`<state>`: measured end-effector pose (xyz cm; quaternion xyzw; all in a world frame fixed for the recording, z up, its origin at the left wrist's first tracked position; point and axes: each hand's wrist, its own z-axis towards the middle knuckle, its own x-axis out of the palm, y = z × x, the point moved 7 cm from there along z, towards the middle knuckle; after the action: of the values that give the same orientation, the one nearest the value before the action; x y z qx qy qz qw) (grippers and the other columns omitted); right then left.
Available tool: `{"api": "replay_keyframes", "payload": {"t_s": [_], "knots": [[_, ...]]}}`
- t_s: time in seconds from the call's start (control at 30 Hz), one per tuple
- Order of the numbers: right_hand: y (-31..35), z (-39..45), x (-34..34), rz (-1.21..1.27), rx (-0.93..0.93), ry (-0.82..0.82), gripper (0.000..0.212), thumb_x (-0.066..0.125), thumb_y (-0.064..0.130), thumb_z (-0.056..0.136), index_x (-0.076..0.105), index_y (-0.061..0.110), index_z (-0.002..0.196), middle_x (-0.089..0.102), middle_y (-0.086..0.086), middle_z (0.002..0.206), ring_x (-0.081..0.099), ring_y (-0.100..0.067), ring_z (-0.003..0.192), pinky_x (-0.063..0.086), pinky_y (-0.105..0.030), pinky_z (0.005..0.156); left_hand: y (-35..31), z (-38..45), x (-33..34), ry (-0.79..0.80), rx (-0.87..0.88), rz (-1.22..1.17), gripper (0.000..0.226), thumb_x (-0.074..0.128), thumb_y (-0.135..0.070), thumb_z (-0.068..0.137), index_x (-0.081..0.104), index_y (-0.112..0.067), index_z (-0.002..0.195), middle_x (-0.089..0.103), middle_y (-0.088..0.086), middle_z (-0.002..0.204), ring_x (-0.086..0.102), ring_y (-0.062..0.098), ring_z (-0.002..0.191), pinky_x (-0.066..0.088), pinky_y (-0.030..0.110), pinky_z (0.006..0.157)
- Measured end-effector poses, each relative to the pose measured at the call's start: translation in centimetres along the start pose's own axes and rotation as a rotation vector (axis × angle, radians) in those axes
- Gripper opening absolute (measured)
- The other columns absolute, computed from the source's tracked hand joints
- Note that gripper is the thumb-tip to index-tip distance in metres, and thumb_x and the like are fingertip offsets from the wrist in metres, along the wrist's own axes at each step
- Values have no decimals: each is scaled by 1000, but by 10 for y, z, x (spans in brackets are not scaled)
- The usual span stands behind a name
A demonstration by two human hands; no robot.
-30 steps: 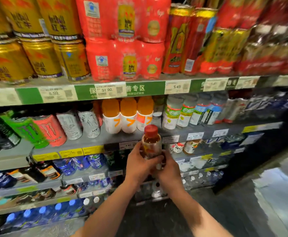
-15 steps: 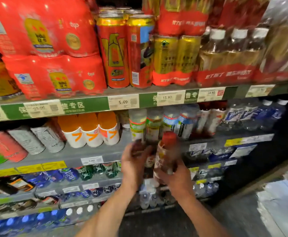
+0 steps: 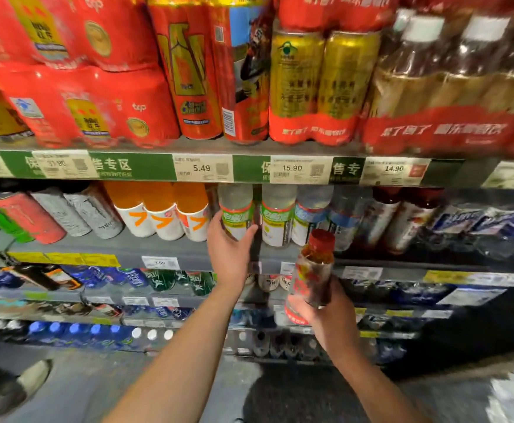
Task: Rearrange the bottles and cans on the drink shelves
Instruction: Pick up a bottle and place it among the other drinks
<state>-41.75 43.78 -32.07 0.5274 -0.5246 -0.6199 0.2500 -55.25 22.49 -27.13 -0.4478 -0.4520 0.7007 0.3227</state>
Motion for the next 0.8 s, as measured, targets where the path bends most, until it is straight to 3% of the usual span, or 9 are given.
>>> {"api": "replay_keyframes", "payload": {"t_s": [0.07, 0.13, 0.27, 0.37, 0.5, 0.63, 0.8], "knots": [[1, 0, 1, -1, 2, 6, 50, 89, 34, 67, 64, 28, 110, 73, 16, 95, 66, 6, 85, 48, -14, 72, 1, 5, -5, -17, 12, 20, 72, 86, -31, 78, 53, -9, 138, 56, 8, 129, 54, 21, 121, 41, 21, 101], [3, 1, 1, -20, 2, 5, 46, 88, 30, 70, 63, 28, 108, 71, 18, 93, 65, 8, 85, 45, -9, 68, 2, 11, -9, -26, 17, 34, 74, 87, -32, 76, 53, -10, 137, 52, 7, 122, 53, 24, 116, 44, 27, 101], [3, 4, 1, 10, 29, -22, 54, 90, 34, 69, 61, 27, 114, 71, 18, 98, 67, -1, 91, 53, -27, 78, 2, 7, -20, -150, -26, -72, 62, 92, -27, 69, 49, -9, 111, 50, 3, 102, 52, 25, 96, 48, 49, 91], [3, 8, 0, 28, 31, -77, 57, 91, 36, 66, 61, 28, 114, 74, 15, 99, 69, -2, 90, 55, -32, 80, -14, -12, -7, -58, 42, -137, 52, 90, -24, 72, 49, -14, 102, 49, 1, 101, 49, 20, 94, 48, 42, 93], [10, 11, -2, 60, 17, -139, 55, 91, 32, 66, 61, 25, 112, 74, 14, 98, 69, 2, 86, 55, -31, 76, -24, -27, 35, 154, 141, -226, 55, 90, -22, 71, 58, -25, 114, 59, -4, 112, 62, 21, 106, 54, 41, 90], [15, 10, -10, 67, -6, -149, 57, 91, 30, 67, 60, 21, 115, 72, 16, 99, 66, 9, 85, 49, -11, 68, -16, -22, 57, 169, 68, -207, 69, 89, -37, 71, 54, -24, 129, 58, -3, 121, 61, 23, 114, 53, 48, 96], [9, 13, -26, 98, 19, -118, 54, 92, 32, 67, 61, 23, 111, 71, 17, 97, 62, 16, 81, 44, -5, 63, -23, -28, 59, 112, -23, -74, 75, 88, -33, 73, 48, -16, 135, 58, 1, 129, 55, 20, 122, 44, 40, 110]]}}
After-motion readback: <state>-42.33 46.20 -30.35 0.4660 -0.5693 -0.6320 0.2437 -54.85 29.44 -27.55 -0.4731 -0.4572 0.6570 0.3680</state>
